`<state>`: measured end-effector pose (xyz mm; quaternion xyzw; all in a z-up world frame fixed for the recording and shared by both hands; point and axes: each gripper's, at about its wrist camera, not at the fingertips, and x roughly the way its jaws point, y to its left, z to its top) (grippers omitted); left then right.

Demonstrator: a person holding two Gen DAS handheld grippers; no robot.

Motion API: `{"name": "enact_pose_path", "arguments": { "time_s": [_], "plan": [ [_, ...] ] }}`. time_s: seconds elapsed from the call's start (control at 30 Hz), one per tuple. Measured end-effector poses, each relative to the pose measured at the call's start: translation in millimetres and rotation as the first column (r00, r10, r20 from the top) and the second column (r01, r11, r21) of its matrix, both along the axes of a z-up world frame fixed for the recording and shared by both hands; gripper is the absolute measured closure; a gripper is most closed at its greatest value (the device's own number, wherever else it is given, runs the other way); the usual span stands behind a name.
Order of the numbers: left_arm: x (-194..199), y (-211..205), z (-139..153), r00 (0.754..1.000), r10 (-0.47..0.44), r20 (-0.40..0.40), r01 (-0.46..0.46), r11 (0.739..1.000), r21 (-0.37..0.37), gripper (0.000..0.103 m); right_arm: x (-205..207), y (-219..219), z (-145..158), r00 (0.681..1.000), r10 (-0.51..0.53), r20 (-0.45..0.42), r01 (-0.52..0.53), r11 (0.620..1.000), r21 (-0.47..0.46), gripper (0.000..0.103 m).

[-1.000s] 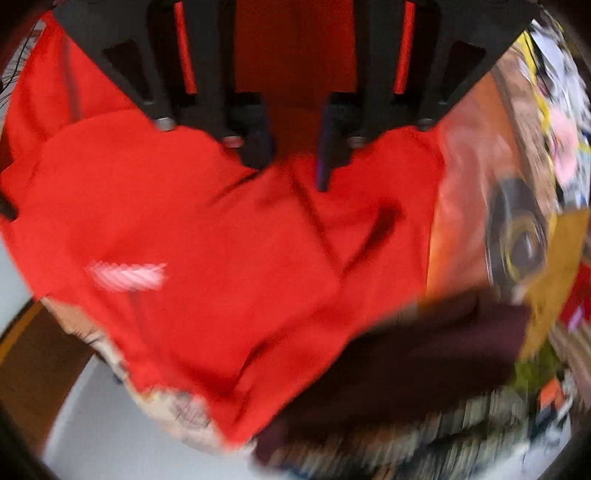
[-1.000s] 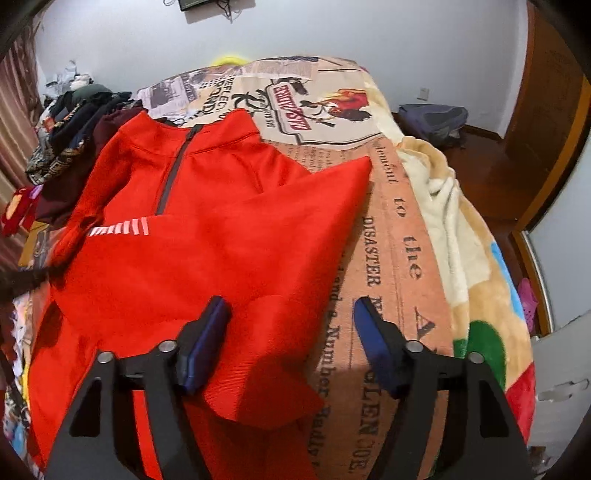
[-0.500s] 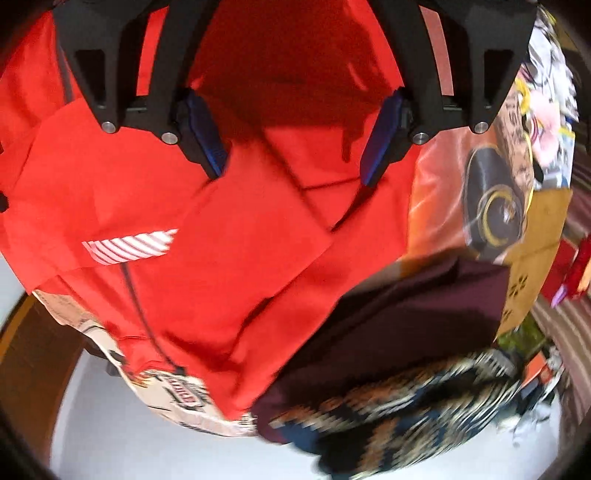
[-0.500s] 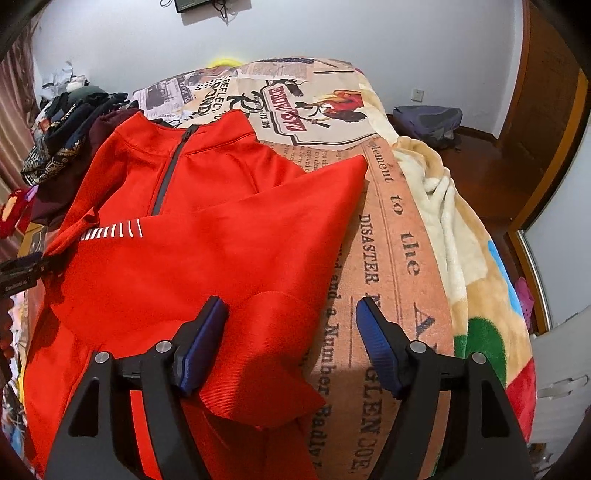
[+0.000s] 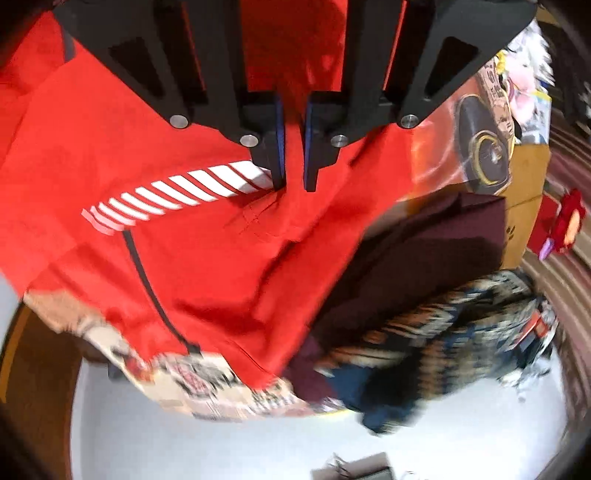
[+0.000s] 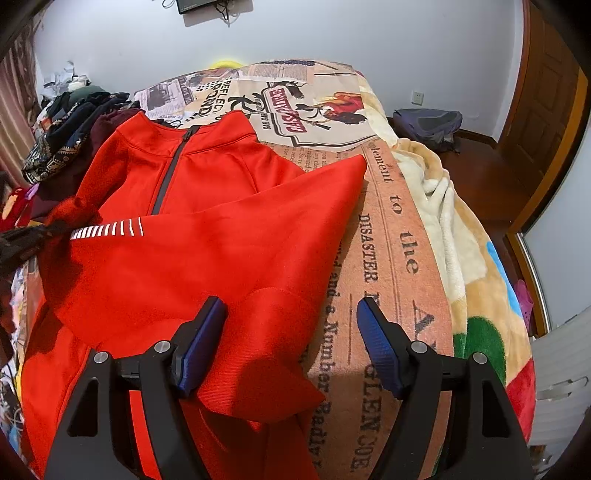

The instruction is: Fold large clothes

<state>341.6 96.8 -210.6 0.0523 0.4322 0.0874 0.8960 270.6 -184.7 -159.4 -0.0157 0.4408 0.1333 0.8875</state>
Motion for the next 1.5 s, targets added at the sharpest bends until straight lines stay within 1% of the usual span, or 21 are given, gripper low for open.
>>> {"name": "enact_pose_path", "arguments": {
  "time_s": [0.17, 0.23, 0.3, 0.33, 0.4, 0.43, 0.47, 0.5, 0.53, 0.57, 0.6, 0.67, 0.73, 0.83, 0.93, 1.03, 1.13, 1.2, 1.33, 1.43, 1.5],
  "plan": [
    [-25.0, 46.2, 27.4, 0.996, 0.069, 0.061, -0.064, 0.995, -0.081, 0.095, -0.6, 0.3, -0.2, 1.0, 0.0, 0.001, 0.0, 1.0, 0.0, 0.031],
    [-32.2, 63.1, 29.6, 0.994, 0.085, 0.066, -0.078, 0.99, -0.115, 0.095, -0.6, 0.4, -0.3, 1.0, 0.0, 0.002, 0.0, 1.0, -0.001, 0.029],
    [-44.2, 73.8, 27.2, 0.993, 0.104, 0.058, -0.097, 0.988, -0.117, 0.091, -0.7, 2.4, -0.8, 1.0, -0.001, 0.004, 0.001, 1.0, -0.006, 0.027],
    [-46.5, 79.4, 20.3, 0.992, 0.119, 0.041, -0.114, 0.987, -0.112, 0.088, -0.8, 3.8, -0.9, 1.0, -0.001, 0.006, 0.001, 1.0, -0.011, 0.027],
    [-49.0, 86.0, 3.7, 0.99, 0.142, -0.003, -0.142, 0.985, -0.103, 0.087, -1.7, 6.0, -0.7, 1.0, -0.004, 0.011, 0.004, 1.0, -0.021, 0.027],
    [-51.8, 91.2, -8.1, 0.987, 0.153, -0.039, -0.157, 0.982, -0.104, 0.081, -1.6, 6.3, -0.7, 1.0, -0.004, 0.01, 0.004, 1.0, -0.02, 0.027],
    [-52.5, 95.9, -18.5, 0.983, 0.167, -0.073, -0.173, 0.98, -0.099, 0.071, -2.1, 6.3, -0.7, 1.0, -0.005, 0.009, 0.005, 1.0, -0.019, 0.027],
    [-54.9, 100.1, -27.5, 0.978, 0.183, -0.103, -0.191, 0.978, -0.084, 0.067, -2.1, 6.4, -0.6, 1.0, -0.005, 0.007, 0.005, 1.0, -0.017, 0.027],
    [-56.1, 104.2, -39.6, 0.969, 0.204, -0.137, -0.213, 0.976, -0.053, 0.064, -2.1, 6.4, -0.4, 1.0, -0.005, 0.004, 0.005, 1.0, -0.015, 0.027],
    [-57.4, 107.6, -50.4, 0.96, 0.222, -0.169, -0.229, 0.973, -0.021, 0.064, -2.1, 5.9, -0.3, 1.0, -0.004, 0.002, 0.004, 1.0, -0.014, 0.027],
    [-58.3, 110.5, -57.5, 0.954, 0.231, -0.191, -0.236, 0.972, -0.007, 0.063, -1.9, 5.7, 0.0, 1.0, -0.003, -0.002, 0.003, 1.0, -0.012, 0.027],
    [-63.7, 116.9, -62.2, 0.952, 0.232, -0.202, -0.243, 0.969, -0.033, 0.057, -0.8, 4.7, 0.3, 1.0, -0.002, -0.011, 0.001, 1.0, -0.007, 0.027],
    [-66.9, 119.8, -56.4, 0.954, 0.234, -0.189, -0.247, 0.968, -0.045, 0.055, 1.0, 3.9, 2.6, 1.0, 0.007, -0.024, -0.007, 1.0, -0.005, 0.027],
    [-67.6, 120.6, -35.3, 0.966, 0.213, -0.149, -0.226, 0.971, -0.08, 0.054, 4.2, 1.7, 10.7, 0.999, 0.02, -0.033, -0.019, 1.0, 0.008, 0.027],
    [-60.7, 113.0, -5.5, 0.981, 0.175, -0.087, -0.184, 0.976, -0.116, 0.049, 7.3, 0.5, 24.4, 1.0, 0.018, -0.002, -0.018, 1.0, 0.015, 0.027],
    [-46.4, 95.4, 23.7, 0.993, 0.116, -0.023, -0.118, 0.983, -0.138, 0.046, 15.3, 0.6, 42.0, 0.999, 0.023, 0.034, -0.024, 0.999, 0.04, 0.027],
    [-26.5, 75.9, 44.4, 0.998, 0.058, 0.014, -0.055, 0.985, -0.162, 0.045, 26.9, 3.3, 56.0, 0.998, 0.033, 0.055, -0.037, 0.997, 0.069, 0.027],
    [-11.0, 64.7, 53.2, 0.999, 0.025, 0.03, -0.02, 0.985, -0.169, 0.045, 37.7, 7.5, 65.5, 0.997, 0.046, 0.069, -0.052, 0.995, 0.088, 0.027],
    [20.5, 46.4, 59.7, 0.999, -0.029, 0.041, 0.035, 0.987, -0.156, 0.045, 56.7, 19.3, 76.9, 0.994, 0.074, 0.084, -0.083, 0.99, 0.114, 0.027],
    [43.7, 45.7, 52.9, 0.998, -0.053, 0.024, 0.056, 0.986, -0.157, 0.045, 75.2, 32.7, 78.6, 0.991, 0.106, 0.076, -0.116, 0.985, 0.13, 0.027],
    [57.1, 42.0, 44.8, 0.998, -0.064, 0.005, 0.064, 0.983, -0.175, 0.045, 89.7, 43.6, 75.9, 0.99, 0.123, 0.063, -0.13, 0.984, 0.125, 0.027]
  ]
}}
